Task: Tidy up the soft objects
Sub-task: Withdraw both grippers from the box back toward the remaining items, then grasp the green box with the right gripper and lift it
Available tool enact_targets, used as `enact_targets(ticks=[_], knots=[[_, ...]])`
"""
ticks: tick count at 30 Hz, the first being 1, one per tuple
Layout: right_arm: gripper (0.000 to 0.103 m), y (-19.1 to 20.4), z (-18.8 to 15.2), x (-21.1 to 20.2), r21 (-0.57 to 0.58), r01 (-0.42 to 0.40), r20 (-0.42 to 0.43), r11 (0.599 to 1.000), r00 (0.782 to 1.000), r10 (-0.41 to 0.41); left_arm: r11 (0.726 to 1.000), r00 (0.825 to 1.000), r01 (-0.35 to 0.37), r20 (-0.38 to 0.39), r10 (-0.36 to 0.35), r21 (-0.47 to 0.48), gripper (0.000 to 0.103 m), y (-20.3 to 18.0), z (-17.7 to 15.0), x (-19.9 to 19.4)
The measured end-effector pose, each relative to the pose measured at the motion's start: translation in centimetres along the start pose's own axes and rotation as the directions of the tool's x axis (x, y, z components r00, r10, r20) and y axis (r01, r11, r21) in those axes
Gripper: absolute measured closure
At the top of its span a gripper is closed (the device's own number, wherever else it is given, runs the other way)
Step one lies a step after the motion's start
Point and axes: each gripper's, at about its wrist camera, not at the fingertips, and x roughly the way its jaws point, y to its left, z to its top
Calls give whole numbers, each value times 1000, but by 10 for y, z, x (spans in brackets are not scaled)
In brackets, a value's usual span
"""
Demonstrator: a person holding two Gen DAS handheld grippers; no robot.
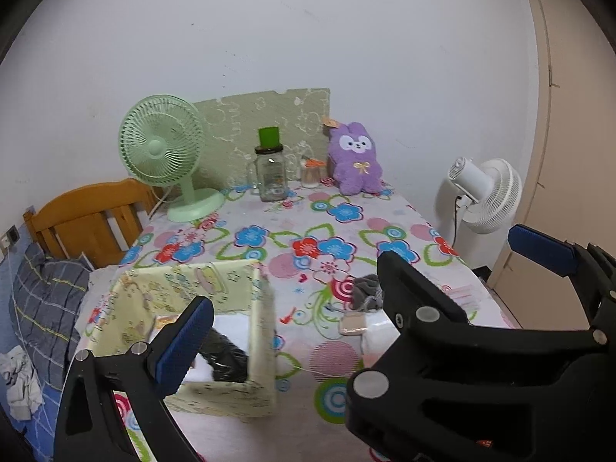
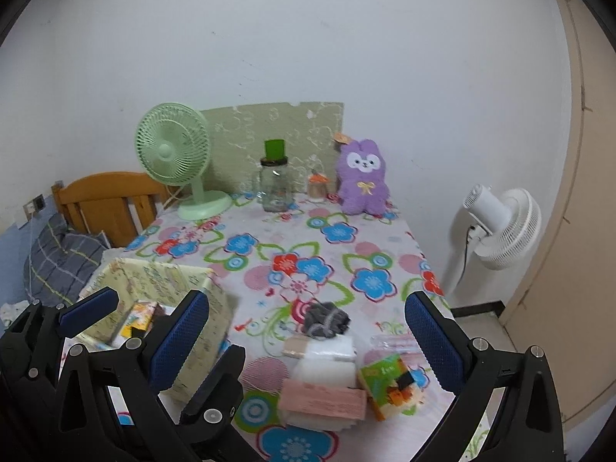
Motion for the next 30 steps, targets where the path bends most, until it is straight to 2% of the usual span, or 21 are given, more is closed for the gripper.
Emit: enact_targets(ticks=[7, 13, 20, 30], knots=[[0, -22, -15, 7, 39, 8, -13, 999, 1000, -8, 1000, 1000, 23, 5, -23, 9, 0, -17, -8, 11], [0, -33, -29, 18, 39, 31, -39, 999, 999, -29, 1000, 999, 26, -22, -27, -3, 0, -31, -21, 25], [0, -50, -45, 30, 70, 11, -65, 997, 998, -7, 999, 998, 39, -43, -39, -12, 0, -43, -31, 38], [0, -66, -65, 55, 85, 20, -130, 996, 991, -9, 998, 988, 57, -143, -59, -23, 1, -56, -49, 70]])
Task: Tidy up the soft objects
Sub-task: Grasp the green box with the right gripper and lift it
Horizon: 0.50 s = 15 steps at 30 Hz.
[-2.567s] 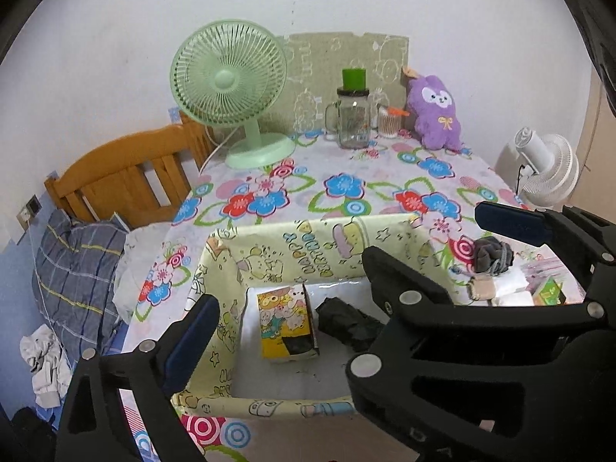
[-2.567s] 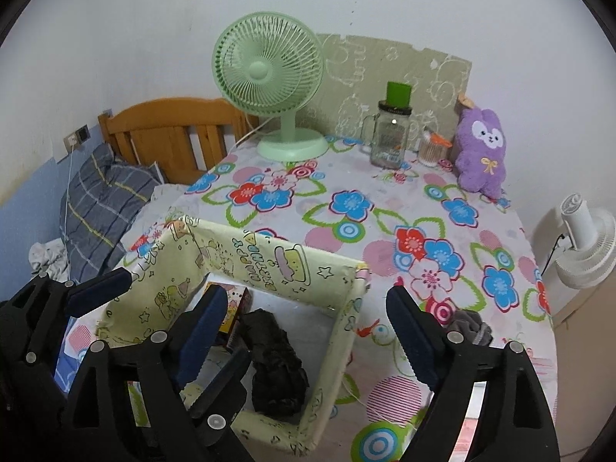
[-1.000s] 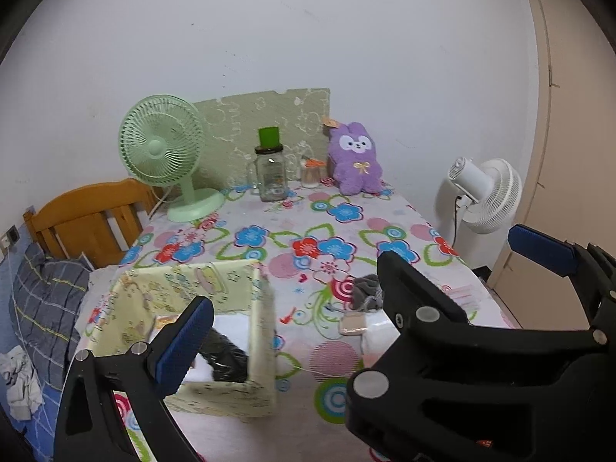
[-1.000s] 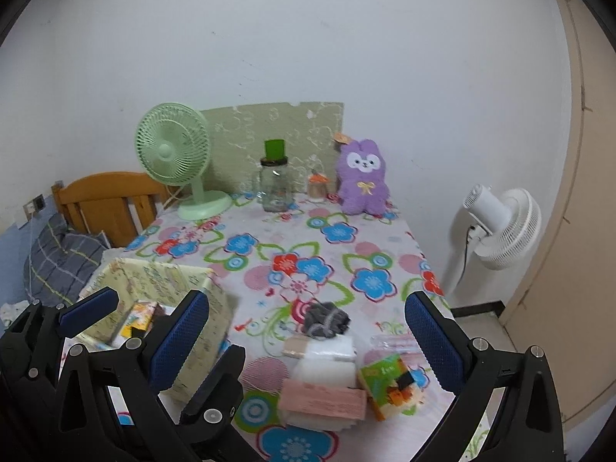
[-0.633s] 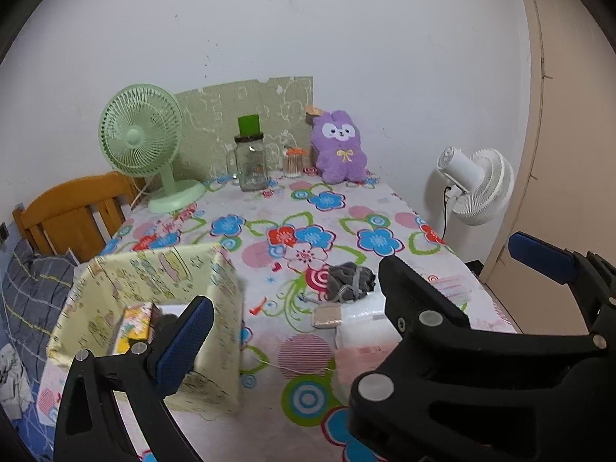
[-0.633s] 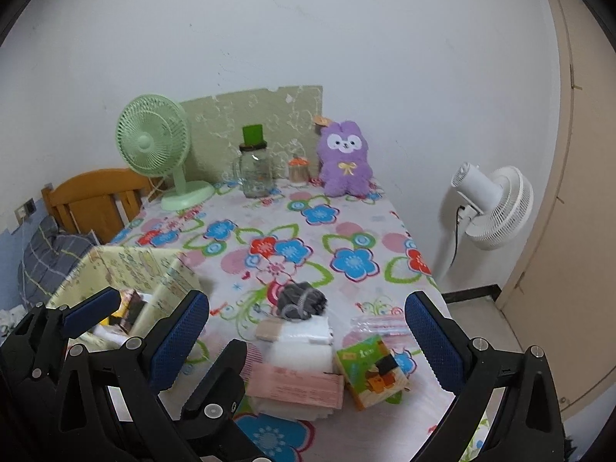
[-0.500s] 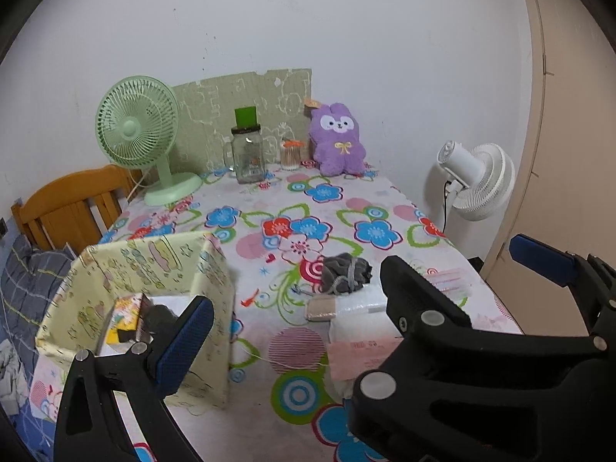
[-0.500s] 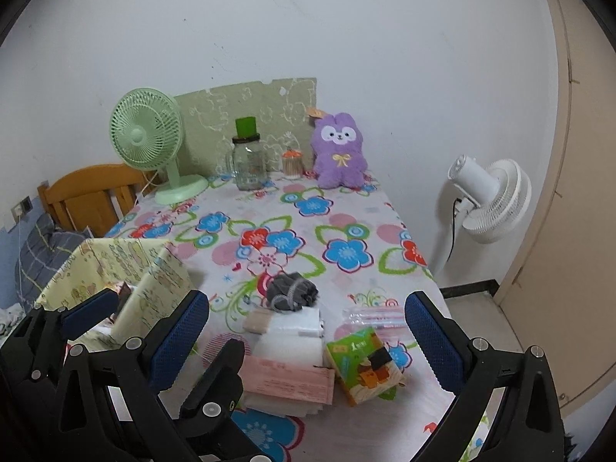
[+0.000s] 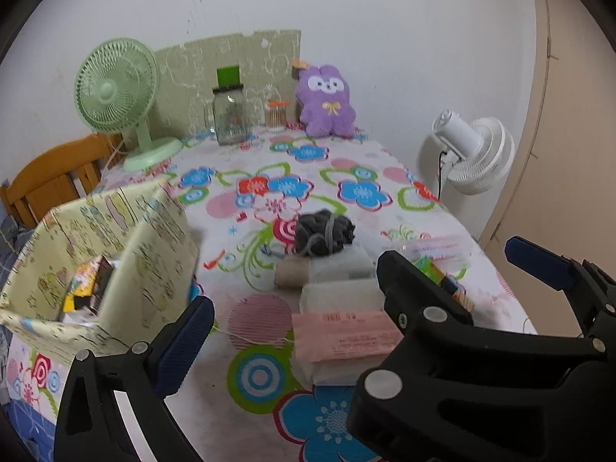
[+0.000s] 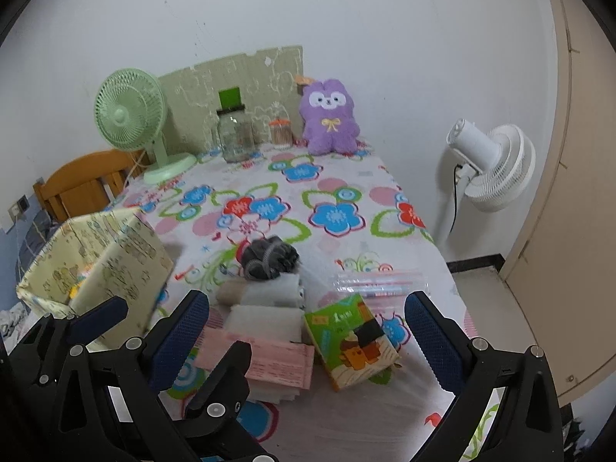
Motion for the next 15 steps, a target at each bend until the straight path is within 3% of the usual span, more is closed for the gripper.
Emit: enact_targets(ticks=[15], knots=[[8, -26, -20, 50, 32, 18, -121, 999, 993, -14, 1000, 995, -15, -100, 14, -10, 3, -5, -15, 38]])
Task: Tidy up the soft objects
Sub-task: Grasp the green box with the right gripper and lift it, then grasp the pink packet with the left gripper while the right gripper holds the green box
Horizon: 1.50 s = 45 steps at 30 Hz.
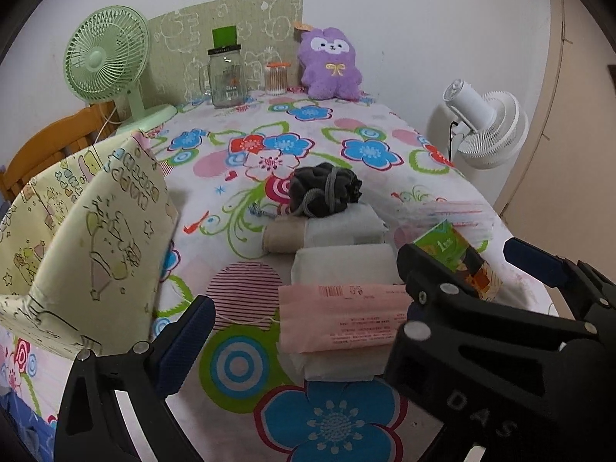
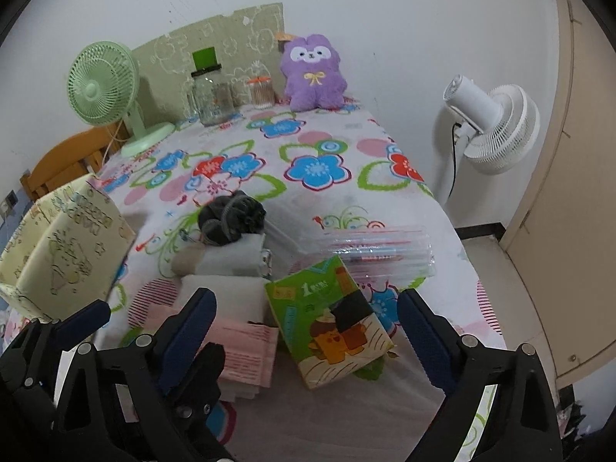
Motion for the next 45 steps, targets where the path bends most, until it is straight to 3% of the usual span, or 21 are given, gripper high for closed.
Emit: enact_targets(ticks=[9, 13, 15, 16, 17, 32, 45], knots=[[19, -8, -5, 25, 17, -10, -67, 1000, 998, 11, 1000, 1000, -6, -25, 7, 30, 2, -7, -4, 10], [37, -9, -7, 29, 19, -33, -83, 999, 996, 34, 999, 999, 20, -43, -18, 41, 3, -9, -5, 14], [40, -9, -7, 30, 22, -48, -92, 999, 995, 50, 998, 998, 42, -53, -40, 42, 4, -10, -4, 15], [51, -10, -7, 30, 24, -52, -94, 998, 994, 54, 998, 998, 39, -59, -36, 42, 4, -11, -4, 15], [52, -11, -7, 29, 24, -42, -92, 999, 995, 45, 998, 998, 32, -56, -29, 45, 4, -12, -4, 15], [53, -13, -4, 2, 17, -37, -26, 999, 999, 37, 997, 999, 33, 28, -35, 76, 4, -12, -2, -8], [53, -13, -19, -6, 34, -20, -50, 999, 999, 22, 992, 1000, 4, -9, -2, 127, 4, -17, -13, 4]])
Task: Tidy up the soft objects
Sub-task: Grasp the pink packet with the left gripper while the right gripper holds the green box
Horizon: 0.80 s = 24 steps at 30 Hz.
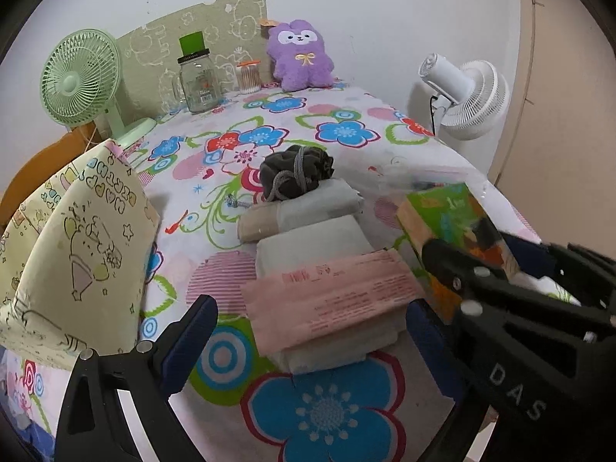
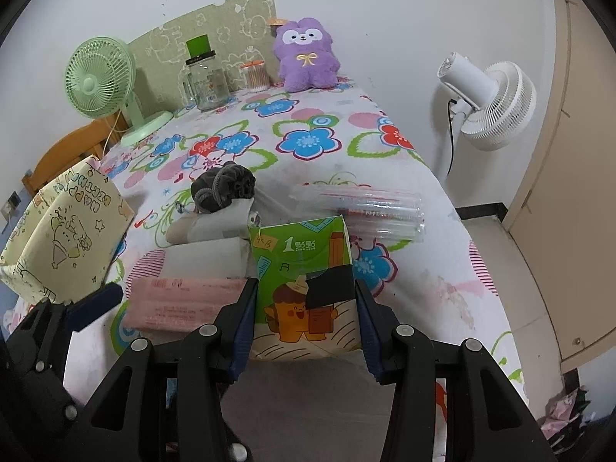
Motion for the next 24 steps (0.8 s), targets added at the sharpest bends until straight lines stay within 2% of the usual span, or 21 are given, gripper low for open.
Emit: enact_targets(ticks=[5, 13, 17, 24], knots=[[53, -6, 4, 2, 22, 3, 2, 1000, 1000, -4, 999, 999, -18, 42, 17, 30, 4, -7, 12, 1], [53, -11, 11, 9, 31, 2, -7, 1000, 1000, -2, 996, 999, -14, 34, 11, 84, 4, -17, 15, 11], [53, -13, 10, 13, 40, 2, -20, 999, 1000, -1, 993, 1000, 11, 10, -13, 114, 15, -22, 12, 12], [53, -14, 9, 13, 48, 8, -22, 999, 1000, -7, 990, 1000, 15, -6, -14, 139, 17, -23, 4, 8]])
